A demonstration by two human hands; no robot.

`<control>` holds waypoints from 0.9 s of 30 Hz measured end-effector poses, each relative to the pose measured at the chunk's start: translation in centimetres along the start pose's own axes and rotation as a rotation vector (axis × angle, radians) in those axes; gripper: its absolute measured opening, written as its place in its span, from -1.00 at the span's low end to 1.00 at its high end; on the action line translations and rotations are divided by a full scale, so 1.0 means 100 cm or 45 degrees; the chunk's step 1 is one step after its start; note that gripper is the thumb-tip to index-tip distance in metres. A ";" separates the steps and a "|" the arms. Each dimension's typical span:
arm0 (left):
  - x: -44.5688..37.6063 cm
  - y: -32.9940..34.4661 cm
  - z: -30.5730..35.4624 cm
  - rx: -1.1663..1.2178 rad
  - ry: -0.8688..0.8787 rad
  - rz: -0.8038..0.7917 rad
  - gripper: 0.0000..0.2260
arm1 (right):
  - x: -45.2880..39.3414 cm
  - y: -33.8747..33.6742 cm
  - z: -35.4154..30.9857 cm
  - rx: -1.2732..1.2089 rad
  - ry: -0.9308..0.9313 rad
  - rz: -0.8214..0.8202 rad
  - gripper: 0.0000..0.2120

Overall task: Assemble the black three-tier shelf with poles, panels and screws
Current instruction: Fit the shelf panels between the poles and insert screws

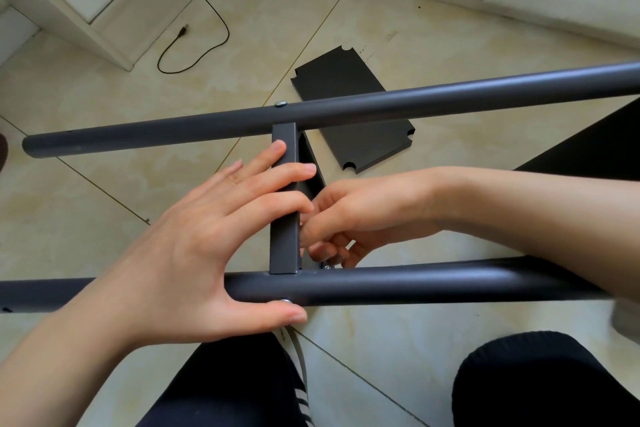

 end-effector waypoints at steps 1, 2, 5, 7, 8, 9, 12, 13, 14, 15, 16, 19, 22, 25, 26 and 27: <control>0.000 0.000 0.000 -0.001 0.000 -0.001 -0.37 | 0.000 0.000 0.000 -0.007 -0.015 -0.010 -0.62; 0.000 0.000 0.000 0.001 -0.001 -0.001 -0.37 | 0.001 0.000 0.000 -0.001 -0.024 -0.015 -0.67; 0.001 0.000 0.000 0.006 -0.004 0.002 -0.37 | 0.000 0.000 0.001 0.073 0.010 0.034 -0.72; 0.001 0.000 0.000 0.004 -0.005 0.000 -0.38 | -0.001 0.000 0.002 0.108 0.036 0.054 -0.68; 0.001 0.000 0.000 0.002 -0.004 -0.003 -0.38 | -0.001 0.000 0.002 0.089 0.038 0.050 -0.65; 0.000 0.000 0.000 0.002 -0.004 -0.003 -0.38 | 0.000 0.000 0.001 0.055 0.032 0.039 -0.62; 0.000 0.000 0.000 0.003 -0.005 -0.005 -0.38 | 0.001 0.000 0.000 0.017 -0.005 -0.002 -0.68; 0.000 0.000 0.000 0.003 -0.006 -0.005 -0.38 | 0.002 0.000 0.000 0.030 -0.004 -0.005 -0.72; 0.000 0.000 0.000 0.003 -0.006 -0.006 -0.38 | 0.001 0.000 0.000 0.049 0.006 0.004 -0.74; 0.000 0.000 0.000 0.002 -0.006 -0.006 -0.38 | 0.001 0.000 0.001 0.073 0.024 0.021 -0.74; 0.001 0.000 0.000 -0.001 -0.006 -0.007 -0.38 | 0.000 0.000 0.001 0.096 0.044 0.042 -0.74; 0.001 0.000 0.000 -0.002 -0.006 -0.009 -0.37 | -0.001 -0.001 0.002 0.070 0.056 0.058 -0.74; 0.000 -0.001 0.001 0.005 -0.009 -0.005 -0.38 | 0.000 0.000 0.001 0.001 0.000 -0.010 -0.71; 0.000 -0.001 0.001 0.003 -0.009 -0.004 -0.38 | 0.000 0.000 0.002 0.051 0.010 -0.001 -0.62; 0.000 -0.001 0.001 0.002 -0.008 -0.004 -0.38 | 0.000 0.000 0.002 0.078 0.021 0.011 -0.63; 0.000 0.000 0.001 0.002 -0.007 -0.004 -0.38 | -0.001 -0.001 0.002 0.091 0.029 0.019 -0.65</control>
Point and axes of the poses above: each hand's wrist, its own x-axis away from the middle knuckle, its own y-axis out of the palm, z = x × y, the point moved 2 cm from there along -x, towards the middle knuckle, and after that the axes turned 6 degrees about y, right-handed, at the moved point
